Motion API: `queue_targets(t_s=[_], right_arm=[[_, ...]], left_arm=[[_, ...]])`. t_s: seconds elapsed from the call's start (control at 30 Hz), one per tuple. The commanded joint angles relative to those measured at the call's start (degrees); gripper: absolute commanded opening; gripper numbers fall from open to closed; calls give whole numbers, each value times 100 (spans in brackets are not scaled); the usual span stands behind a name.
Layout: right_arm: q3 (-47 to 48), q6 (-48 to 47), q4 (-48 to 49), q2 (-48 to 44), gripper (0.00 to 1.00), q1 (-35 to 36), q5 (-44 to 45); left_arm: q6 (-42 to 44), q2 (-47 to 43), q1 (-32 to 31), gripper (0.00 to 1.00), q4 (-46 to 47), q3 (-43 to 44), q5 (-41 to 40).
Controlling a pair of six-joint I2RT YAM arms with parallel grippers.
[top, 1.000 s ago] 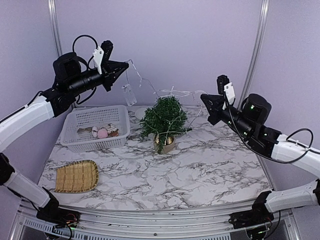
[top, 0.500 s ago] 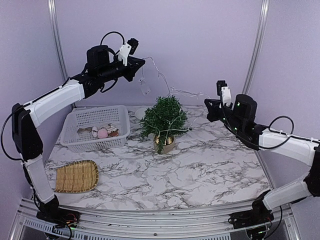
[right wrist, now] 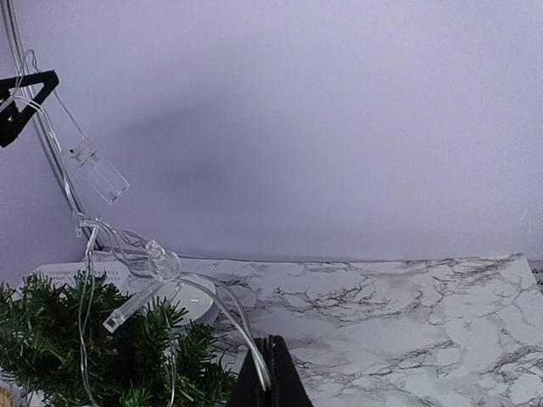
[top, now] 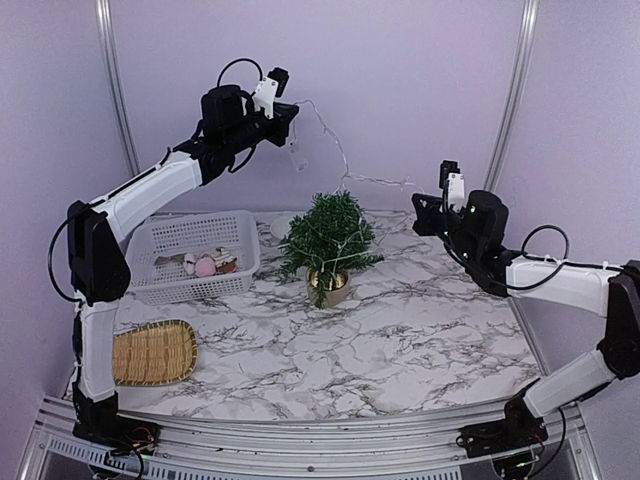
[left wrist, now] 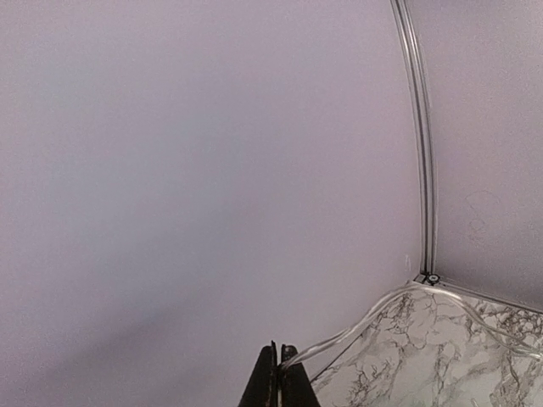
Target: Decorate the small christmas tree
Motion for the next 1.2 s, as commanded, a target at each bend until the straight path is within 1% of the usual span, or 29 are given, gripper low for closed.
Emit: queue_targets(t_s=[0.0, 0.13, 0.2, 0.27, 0.43, 0.63, 0.9, 1.17], right_arm=[[-87, 246, 477, 153, 0, -51, 220], [-130, 335, 636, 288, 0, -63, 356], [-117, 369, 667, 401, 0, -63, 427], [-113, 390, 707, 491, 0, -65, 521], [11, 429, 643, 752, 0, -61, 669], [287, 419, 594, 1220, 0, -65, 613], [434, 373, 802, 1665, 0, -67, 324], [202, 351, 853, 1427, 0, -129, 549]], left_arm=[[-349, 308, 132, 0, 152, 642, -576], [-387, 548, 167, 0, 140, 812, -790], [-407, 682, 199, 0, 93, 910, -1167], [-470, 783, 250, 0, 59, 958, -1342], [-453, 948, 336, 0, 18, 964, -1613], [-370, 1158, 436, 0, -291, 967, -1844], [-384, 913, 604, 0, -334, 428, -2095], [-703, 688, 970, 0, -474, 349, -2045]])
